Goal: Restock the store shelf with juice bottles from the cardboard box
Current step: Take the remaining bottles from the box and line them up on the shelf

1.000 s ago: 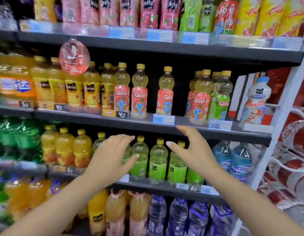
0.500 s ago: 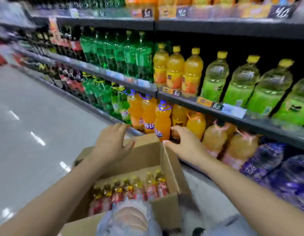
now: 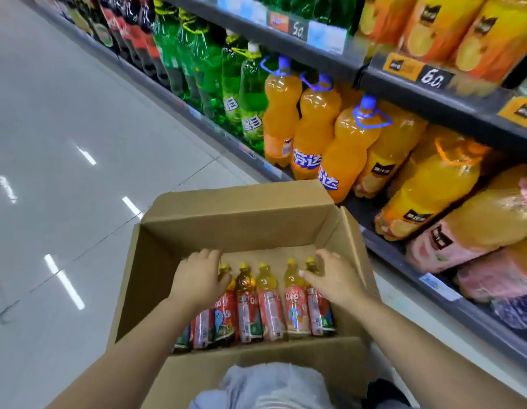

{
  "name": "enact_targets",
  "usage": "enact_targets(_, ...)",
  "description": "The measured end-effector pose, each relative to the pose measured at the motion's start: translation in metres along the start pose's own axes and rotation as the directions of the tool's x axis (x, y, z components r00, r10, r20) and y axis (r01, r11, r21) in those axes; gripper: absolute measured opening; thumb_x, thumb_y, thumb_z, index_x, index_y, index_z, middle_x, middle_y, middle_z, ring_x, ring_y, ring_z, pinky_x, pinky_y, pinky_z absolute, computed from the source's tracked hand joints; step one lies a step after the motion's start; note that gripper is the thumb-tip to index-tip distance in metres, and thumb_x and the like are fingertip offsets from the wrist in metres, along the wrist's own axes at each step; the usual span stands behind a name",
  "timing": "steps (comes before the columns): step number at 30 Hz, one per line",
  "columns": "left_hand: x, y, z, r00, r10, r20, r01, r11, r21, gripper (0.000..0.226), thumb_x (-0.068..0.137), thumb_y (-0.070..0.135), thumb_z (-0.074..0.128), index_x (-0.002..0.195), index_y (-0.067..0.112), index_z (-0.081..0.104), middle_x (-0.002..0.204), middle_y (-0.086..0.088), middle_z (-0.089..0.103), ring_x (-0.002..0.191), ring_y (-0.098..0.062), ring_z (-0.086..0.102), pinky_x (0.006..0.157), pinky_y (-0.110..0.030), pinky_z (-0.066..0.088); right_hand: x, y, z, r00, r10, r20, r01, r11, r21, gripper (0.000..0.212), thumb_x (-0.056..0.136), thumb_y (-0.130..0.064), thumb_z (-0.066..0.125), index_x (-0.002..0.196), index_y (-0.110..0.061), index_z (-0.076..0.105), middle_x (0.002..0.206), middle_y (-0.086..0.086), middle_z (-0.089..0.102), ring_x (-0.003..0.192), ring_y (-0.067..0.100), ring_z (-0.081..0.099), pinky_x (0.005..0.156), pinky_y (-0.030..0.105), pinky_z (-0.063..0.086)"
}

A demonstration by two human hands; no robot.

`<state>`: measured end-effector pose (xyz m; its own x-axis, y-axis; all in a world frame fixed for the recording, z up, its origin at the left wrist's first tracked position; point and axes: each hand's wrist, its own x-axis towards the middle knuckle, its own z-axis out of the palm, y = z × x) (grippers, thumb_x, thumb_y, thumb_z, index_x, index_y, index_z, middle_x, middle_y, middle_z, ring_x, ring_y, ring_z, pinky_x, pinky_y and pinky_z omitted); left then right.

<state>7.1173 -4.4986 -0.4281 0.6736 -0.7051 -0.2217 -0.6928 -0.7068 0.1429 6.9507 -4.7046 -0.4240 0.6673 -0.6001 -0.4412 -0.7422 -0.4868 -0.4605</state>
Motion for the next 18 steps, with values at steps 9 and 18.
enact_targets(9,0.018,-0.04,0.078,0.954,-0.2,0.224,0.198,0.98,0.034,0.058,0.089,0.057,0.043,0.131,0.018,0.042,0.128,-0.005,0.053,0.115,-0.024,0.051,0.096,-0.036,0.042,0.06,0.024,0.08,0.985,0.108,0.137,-0.101,0.993,-0.055,0.067,0.08,-0.047,0.066,0.136,-0.017,0.046,0.13,0.012,0.056,0.116,0.03,0.055,0.092,0.035,0.048)
enact_targets(18,0.014,-0.037,0.117,0.893,-0.253,0.373,0.276,0.961,-0.007,0.063,0.09,0.056,0.045,0.137,0.015,0.036,0.133,-0.005,0.048,0.123,-0.023,0.044,0.096,-0.037,0.041,0.083,0.047,0.13,0.925,0.27,0.268,-0.251,0.962,-0.104,0.06,0.077,-0.049,0.069,0.123,-0.016,0.052,0.121,0.008,0.063,0.108,0.027,0.06,0.088,0.033,0.05)
